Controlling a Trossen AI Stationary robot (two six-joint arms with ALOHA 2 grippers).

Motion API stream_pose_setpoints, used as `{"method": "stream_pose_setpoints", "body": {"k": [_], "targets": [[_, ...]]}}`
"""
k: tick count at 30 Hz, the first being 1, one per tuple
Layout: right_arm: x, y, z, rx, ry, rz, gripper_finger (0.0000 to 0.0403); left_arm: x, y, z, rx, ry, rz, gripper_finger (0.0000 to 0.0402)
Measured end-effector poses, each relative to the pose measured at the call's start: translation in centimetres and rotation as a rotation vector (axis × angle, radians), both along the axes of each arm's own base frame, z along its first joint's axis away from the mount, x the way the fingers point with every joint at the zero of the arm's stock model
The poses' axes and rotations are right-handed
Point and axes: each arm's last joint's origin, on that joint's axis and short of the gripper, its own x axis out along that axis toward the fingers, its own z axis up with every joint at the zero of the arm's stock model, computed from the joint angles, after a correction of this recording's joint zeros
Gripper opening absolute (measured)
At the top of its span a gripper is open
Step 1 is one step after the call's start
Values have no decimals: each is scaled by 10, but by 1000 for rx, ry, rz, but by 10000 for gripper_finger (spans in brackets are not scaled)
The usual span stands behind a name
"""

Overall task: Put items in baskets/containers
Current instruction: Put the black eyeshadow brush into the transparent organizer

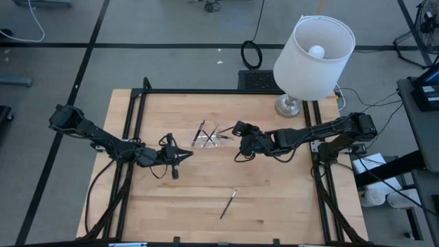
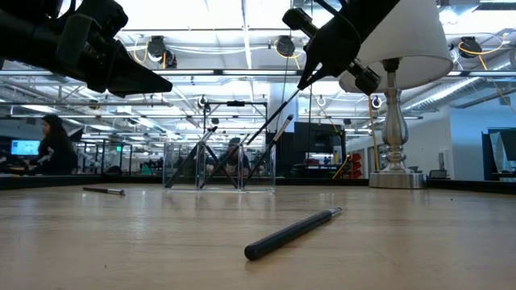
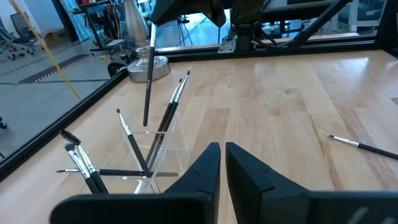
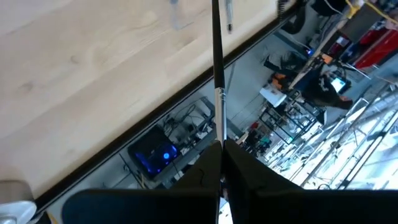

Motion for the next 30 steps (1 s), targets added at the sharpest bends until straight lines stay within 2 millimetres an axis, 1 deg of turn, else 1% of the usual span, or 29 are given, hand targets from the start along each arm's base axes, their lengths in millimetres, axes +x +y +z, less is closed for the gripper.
{"method": "stream_pose_setpoints", "body": {"k": [5, 8, 12, 17, 20, 25, 30], "targets": [[0, 0, 0, 12, 3, 12, 0, 0, 0, 0, 2, 0, 0, 35], [2, 1, -4, 35, 9, 36, 0, 0, 0, 0, 3, 0, 3, 35], [5, 0, -18, 25, 51, 39, 0, 1, 2, 0, 2, 0, 13, 35], [11, -7, -42, -26, 126, -18, 0, 1, 3, 0, 1, 0, 13, 35], [18, -10, -51, -46, 119, -38, 0, 1, 2, 0, 1, 0, 13, 35], [29, -10, -56, -71, 98, -4, 0, 1, 2, 0, 2, 1, 13, 35], [33, -9, -52, -80, 78, 38, 0, 1, 3, -1, 3, 7, 13, 35]]}}
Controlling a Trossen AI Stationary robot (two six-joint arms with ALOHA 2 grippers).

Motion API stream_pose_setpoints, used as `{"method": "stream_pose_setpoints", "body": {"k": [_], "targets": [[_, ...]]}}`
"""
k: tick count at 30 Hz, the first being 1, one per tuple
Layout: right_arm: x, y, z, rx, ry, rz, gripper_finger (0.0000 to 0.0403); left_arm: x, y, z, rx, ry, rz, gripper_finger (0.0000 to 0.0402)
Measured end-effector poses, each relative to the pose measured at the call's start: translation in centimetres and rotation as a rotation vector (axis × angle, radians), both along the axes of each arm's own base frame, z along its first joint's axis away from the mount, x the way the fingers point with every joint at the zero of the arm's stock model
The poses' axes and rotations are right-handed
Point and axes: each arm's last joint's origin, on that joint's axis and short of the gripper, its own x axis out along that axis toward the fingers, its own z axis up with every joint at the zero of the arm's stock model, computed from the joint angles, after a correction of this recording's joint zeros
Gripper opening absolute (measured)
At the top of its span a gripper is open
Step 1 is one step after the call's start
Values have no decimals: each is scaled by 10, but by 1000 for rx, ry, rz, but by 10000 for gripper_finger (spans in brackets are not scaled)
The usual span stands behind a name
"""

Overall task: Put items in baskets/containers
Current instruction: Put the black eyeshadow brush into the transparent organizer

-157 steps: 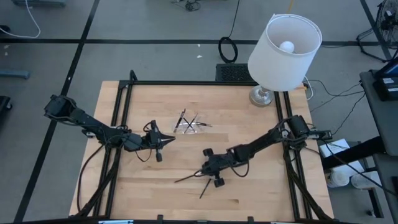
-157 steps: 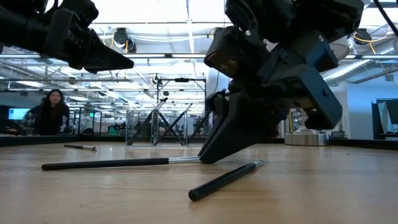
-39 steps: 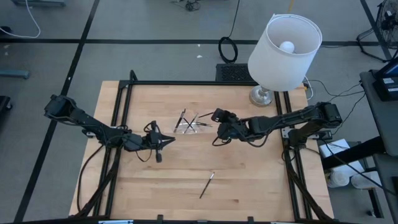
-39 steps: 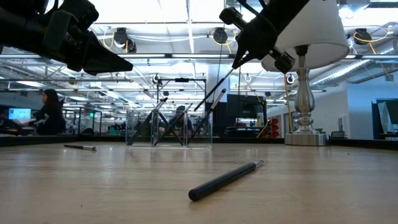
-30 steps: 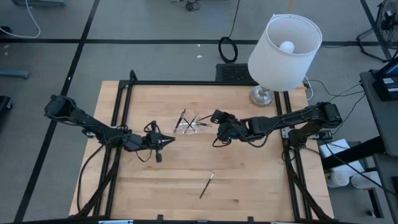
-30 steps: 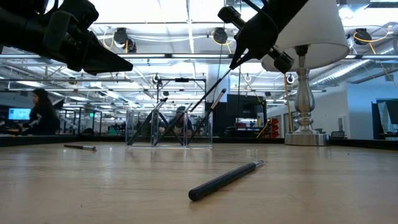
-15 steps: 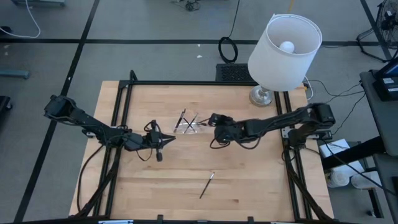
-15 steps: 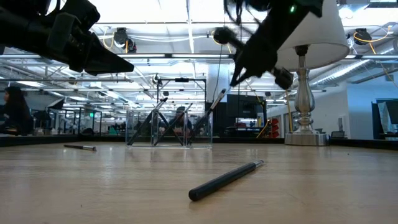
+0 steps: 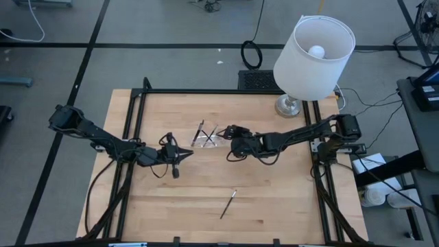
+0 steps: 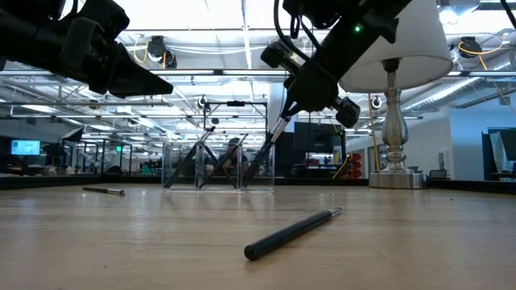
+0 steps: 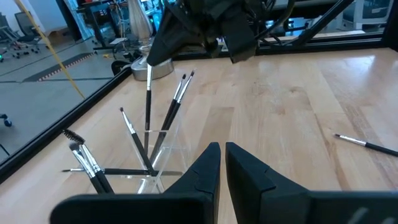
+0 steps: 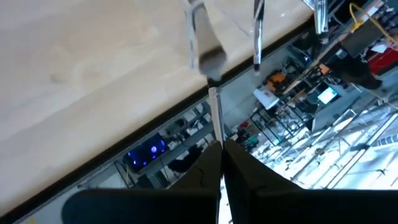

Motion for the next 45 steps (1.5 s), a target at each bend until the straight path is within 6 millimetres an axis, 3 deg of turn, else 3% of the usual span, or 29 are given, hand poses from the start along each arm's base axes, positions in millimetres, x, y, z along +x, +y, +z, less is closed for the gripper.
{"method": "stream_pose_setpoints", "body": {"k": [7, 17, 22, 28, 32, 34, 36, 40, 45], "targets": [[0, 0, 0, 16, -20, -9, 11, 0, 0, 0, -1, 1, 0, 35], [-1, 0, 6, 10, -59, -30, 58, 0, 0, 0, -14, -2, 3, 35], [-6, 0, 31, 41, -216, -65, 72, 0, 0, 0, -14, -2, 2, 35], [-29, 8, 81, 144, -486, -81, 74, 0, 0, -1, -20, 6, -6, 35], [-57, 14, 121, 412, -857, -159, 66, 0, 0, -1, -39, 5, -2, 35], [-73, 13, 136, 689, -1059, -215, 59, 0, 0, -1, -53, 2, 1, 35], [-90, 15, 142, 1016, -1111, -225, 49, 0, 0, -1, -61, 1, 2, 35], [-106, 34, 117, 1463, -963, 3, 19, -1, -1, -2, -92, 3, 3, 35], [-119, 64, 57, 1645, -973, 196, 5, -1, -1, -3, -101, 5, 3, 35]]}}
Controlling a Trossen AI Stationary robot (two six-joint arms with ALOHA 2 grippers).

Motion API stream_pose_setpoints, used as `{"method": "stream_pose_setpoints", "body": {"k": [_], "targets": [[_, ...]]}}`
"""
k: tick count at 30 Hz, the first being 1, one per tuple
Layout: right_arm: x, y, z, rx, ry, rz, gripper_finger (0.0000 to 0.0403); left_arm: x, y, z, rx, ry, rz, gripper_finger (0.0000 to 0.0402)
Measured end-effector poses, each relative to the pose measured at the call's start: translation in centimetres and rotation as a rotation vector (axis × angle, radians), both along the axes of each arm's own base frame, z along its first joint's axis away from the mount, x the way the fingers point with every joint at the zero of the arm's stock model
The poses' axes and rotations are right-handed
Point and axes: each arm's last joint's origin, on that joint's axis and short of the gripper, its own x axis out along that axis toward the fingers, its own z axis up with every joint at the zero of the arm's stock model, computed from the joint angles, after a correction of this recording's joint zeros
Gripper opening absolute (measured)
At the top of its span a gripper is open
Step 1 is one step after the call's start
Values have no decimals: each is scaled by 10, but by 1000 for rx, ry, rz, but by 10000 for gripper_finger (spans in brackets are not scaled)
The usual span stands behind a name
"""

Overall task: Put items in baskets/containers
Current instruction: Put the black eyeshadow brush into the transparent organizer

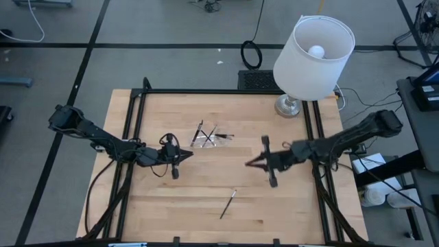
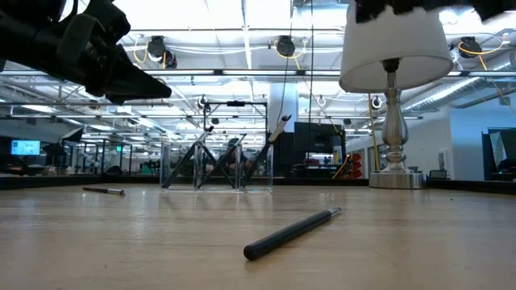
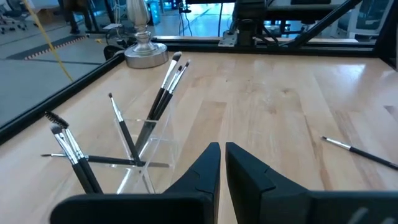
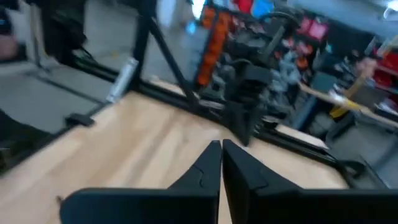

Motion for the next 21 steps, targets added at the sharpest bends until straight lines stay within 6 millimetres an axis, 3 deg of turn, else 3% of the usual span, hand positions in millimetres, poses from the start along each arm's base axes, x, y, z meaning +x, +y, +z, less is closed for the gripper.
{"method": "stream_pose_setpoints", "body": {"k": [3, 5, 12, 21], "targets": [[-12, 11, -40, 11, -22, 62, 1, 0, 0, 0, 9, 5, -2, 35], [-18, 12, -54, -16, -64, 76, 2, 0, 0, -1, 12, 10, -2, 35], [-25, 0, -59, -28, -121, -50, 1, 0, 1, 0, 49, 12, 0, 35], [-25, 0, -59, -16, -125, -53, 2, 0, 0, 0, 48, 5, 0, 35]]}}
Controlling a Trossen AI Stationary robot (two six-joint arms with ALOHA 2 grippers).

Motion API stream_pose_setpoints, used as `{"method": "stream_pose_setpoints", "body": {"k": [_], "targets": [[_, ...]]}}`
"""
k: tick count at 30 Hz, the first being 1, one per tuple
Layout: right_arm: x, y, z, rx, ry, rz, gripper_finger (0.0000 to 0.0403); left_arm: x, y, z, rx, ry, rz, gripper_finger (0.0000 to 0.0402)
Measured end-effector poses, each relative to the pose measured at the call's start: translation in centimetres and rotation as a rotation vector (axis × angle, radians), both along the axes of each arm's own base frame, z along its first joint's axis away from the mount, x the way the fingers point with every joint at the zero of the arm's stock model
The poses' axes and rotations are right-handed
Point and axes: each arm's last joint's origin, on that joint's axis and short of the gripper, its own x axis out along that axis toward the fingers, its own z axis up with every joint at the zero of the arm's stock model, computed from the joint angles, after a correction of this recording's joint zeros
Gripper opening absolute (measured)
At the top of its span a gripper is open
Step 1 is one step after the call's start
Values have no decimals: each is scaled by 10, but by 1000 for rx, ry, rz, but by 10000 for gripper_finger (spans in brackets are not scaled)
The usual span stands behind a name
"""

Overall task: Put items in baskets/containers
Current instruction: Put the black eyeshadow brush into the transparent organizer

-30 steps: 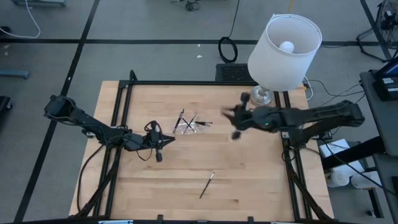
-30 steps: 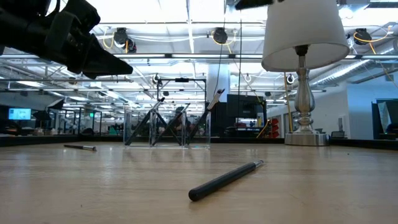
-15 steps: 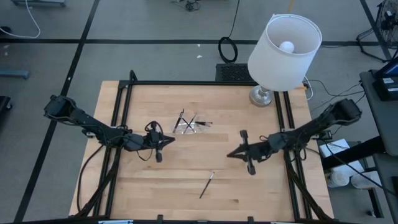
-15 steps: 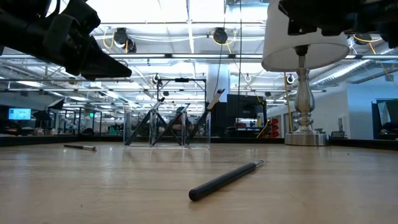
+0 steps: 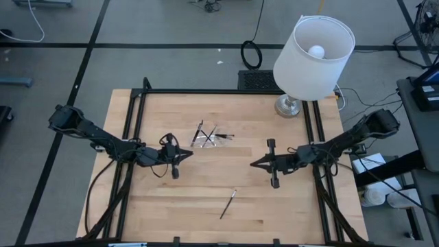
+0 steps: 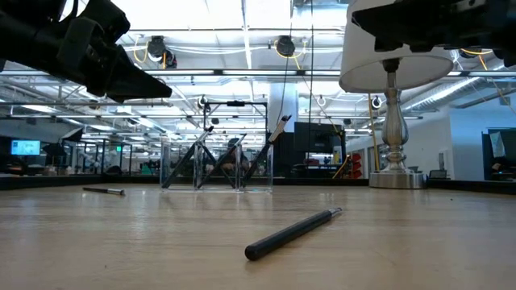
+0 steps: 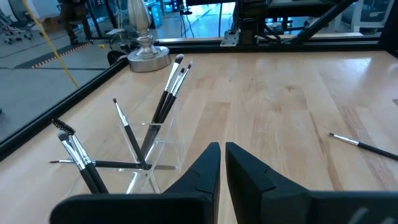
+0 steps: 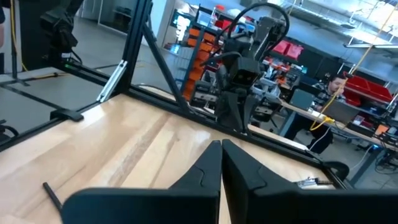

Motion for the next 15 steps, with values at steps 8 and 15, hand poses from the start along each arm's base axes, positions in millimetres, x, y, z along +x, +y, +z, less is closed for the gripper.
{"method": "stream_pose_setpoints", "body": {"k": [8, 15], "targets": [[0, 0, 2, 36, -11, 0, 2, 0, 0, 0, -1, 0, 0, 35], [0, 3, -2, 30, 28, 108, 1, 0, 0, 0, -6, -1, 1, 35]]}}
